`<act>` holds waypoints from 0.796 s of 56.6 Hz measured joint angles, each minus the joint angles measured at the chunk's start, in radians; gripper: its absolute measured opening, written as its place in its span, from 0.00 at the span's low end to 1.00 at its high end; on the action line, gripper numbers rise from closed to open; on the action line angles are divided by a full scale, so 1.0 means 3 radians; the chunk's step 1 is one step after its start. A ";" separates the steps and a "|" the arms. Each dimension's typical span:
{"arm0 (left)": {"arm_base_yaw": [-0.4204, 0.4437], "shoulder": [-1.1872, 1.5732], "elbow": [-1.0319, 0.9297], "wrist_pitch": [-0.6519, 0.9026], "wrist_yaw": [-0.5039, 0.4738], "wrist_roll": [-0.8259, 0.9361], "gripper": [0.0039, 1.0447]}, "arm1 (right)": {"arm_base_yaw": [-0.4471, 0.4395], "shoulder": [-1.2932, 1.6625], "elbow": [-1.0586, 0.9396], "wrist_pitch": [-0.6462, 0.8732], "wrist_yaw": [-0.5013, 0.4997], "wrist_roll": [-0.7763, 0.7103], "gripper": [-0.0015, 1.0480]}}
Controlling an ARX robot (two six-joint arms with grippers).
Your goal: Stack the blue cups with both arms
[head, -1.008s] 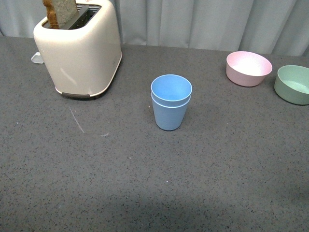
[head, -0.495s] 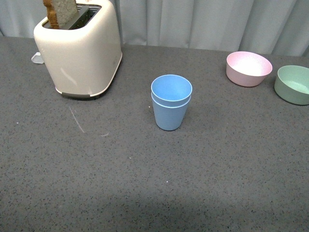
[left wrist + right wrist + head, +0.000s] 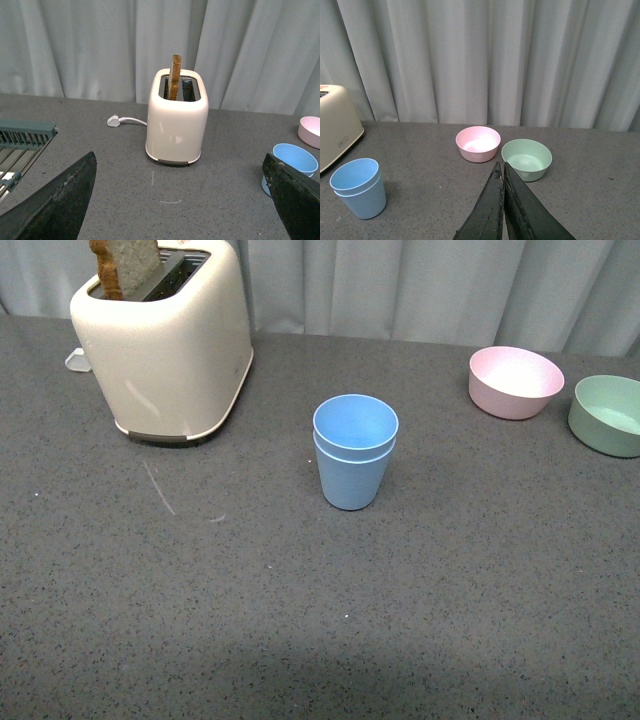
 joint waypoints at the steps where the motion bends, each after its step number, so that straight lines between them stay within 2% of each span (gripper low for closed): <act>1: 0.0000 0.0001 0.0000 0.0000 0.0000 0.0000 0.94 | 0.0000 -0.0018 0.0000 -0.0018 -0.0001 0.0000 0.01; 18: 0.0000 0.0000 0.0000 0.0000 0.0000 0.0000 0.94 | 0.0000 -0.0268 0.0000 -0.0271 -0.0001 0.0000 0.01; 23: 0.0000 0.0000 0.0000 -0.0001 -0.0004 0.0000 0.94 | 0.0000 -0.0716 0.0003 -0.0824 -0.0010 -0.0001 0.01; 32: 0.0000 0.0000 0.0000 -0.0003 -0.0001 0.0000 0.94 | 0.0000 -0.0830 0.0003 -0.0852 -0.0011 -0.0001 0.01; 36: 0.0000 0.0000 0.0000 -0.0003 -0.0001 0.0000 0.94 | 0.0000 -0.0830 0.0003 -0.0853 -0.0011 -0.0005 0.09; 45: -0.0001 0.0000 0.0000 -0.0003 -0.0001 0.0000 0.94 | 0.0000 -0.0832 0.0003 -0.0853 -0.0011 -0.0005 0.35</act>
